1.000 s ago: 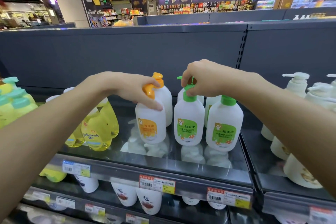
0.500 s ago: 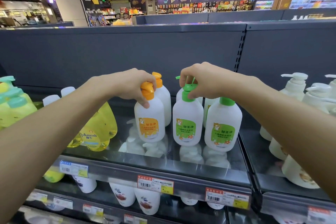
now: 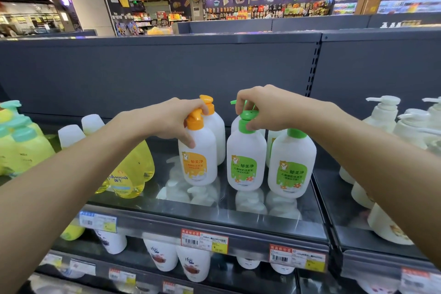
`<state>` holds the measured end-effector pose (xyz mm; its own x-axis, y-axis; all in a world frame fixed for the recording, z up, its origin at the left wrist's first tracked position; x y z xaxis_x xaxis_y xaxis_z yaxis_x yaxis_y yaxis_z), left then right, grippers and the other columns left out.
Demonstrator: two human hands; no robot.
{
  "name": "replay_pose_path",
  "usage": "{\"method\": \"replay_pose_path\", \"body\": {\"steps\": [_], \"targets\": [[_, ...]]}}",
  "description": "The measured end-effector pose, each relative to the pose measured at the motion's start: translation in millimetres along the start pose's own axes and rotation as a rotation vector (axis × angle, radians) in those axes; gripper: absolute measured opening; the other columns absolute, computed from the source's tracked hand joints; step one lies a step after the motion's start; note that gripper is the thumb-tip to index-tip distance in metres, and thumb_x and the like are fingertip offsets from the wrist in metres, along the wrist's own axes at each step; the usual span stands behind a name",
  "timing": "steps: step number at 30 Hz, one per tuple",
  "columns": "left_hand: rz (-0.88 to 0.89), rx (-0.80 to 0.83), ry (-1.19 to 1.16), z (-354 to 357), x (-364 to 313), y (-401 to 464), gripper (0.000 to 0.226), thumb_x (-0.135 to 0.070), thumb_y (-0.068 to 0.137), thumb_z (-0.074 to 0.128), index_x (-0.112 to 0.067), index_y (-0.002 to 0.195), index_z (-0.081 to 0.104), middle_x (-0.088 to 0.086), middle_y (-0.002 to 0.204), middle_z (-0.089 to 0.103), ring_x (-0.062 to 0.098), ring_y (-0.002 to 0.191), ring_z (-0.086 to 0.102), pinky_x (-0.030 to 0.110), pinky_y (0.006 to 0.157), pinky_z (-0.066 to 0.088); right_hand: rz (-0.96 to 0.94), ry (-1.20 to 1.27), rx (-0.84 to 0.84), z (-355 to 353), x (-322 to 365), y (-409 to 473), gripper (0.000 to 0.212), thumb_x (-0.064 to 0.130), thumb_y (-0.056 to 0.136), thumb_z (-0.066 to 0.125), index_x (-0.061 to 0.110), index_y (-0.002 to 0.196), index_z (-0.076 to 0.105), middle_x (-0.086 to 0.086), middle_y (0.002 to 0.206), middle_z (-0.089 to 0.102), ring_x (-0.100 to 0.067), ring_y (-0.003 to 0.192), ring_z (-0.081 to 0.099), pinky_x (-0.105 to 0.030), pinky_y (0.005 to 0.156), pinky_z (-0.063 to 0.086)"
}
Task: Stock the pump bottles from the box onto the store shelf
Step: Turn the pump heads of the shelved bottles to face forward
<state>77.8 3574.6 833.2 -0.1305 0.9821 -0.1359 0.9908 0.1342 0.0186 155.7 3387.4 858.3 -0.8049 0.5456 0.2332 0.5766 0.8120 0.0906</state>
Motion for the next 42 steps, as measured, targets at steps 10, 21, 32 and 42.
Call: {"method": "replay_pose_path", "body": {"steps": [10,21,32,42], "targets": [[0.039,-0.016,-0.124,-0.1,-5.6,-1.8,0.065,-0.027,0.066,0.085,-0.039,0.117,0.048,-0.005,0.106,0.059,0.019,0.095,0.061,0.04,0.084,0.052,0.025,0.0,-0.024,2.2,-0.3,-2.3,0.024,0.016,0.082,0.07,0.029,0.098,0.056,-0.002,0.111,0.058,-0.029,0.093,0.059,-0.038,0.073,0.051],[-0.034,0.128,-0.115,-0.3,-4.5,-5.3,0.102,-0.022,0.07,0.082,-0.045,0.146,0.018,-0.009,0.12,0.056,0.016,0.111,0.058,0.038,0.099,0.045,0.024,0.005,-0.049,2.8,0.1,-7.2,0.027,0.018,0.085,0.067,0.023,0.11,0.059,-0.001,0.114,0.06,-0.026,0.092,0.056,-0.03,0.065,0.038],[0.033,-0.13,0.201,-83.2,-30.1,34.6,0.044,-0.023,0.084,0.071,-0.023,0.126,0.059,0.004,0.129,0.058,0.026,0.115,0.056,0.041,0.096,0.048,0.001,-0.061,-0.056,-8.9,-4.3,-18.8,0.029,0.028,0.093,0.06,0.026,0.122,0.062,0.0,0.124,0.062,-0.023,0.115,0.054,-0.04,0.095,0.048],[0.036,0.024,0.304,-31.0,-17.0,75.6,0.039,-0.017,0.077,0.063,-0.026,0.115,0.066,0.0,0.1,0.063,0.027,0.089,0.061,0.044,0.08,0.055,-0.081,-0.073,-0.149,0.5,-11.5,-19.3,0.03,0.03,0.089,0.066,0.022,0.117,0.063,0.004,0.114,0.061,-0.017,0.093,0.047,-0.034,0.083,0.045]]}}
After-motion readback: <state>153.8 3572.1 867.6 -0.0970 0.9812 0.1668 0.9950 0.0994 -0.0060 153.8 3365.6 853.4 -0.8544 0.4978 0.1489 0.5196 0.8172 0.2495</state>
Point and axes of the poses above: each hand's wrist, its own y-axis towards the middle knuckle, its own z-axis out of the palm, x = y × z, the point moved 4 cm from there along y, towards the middle knuckle
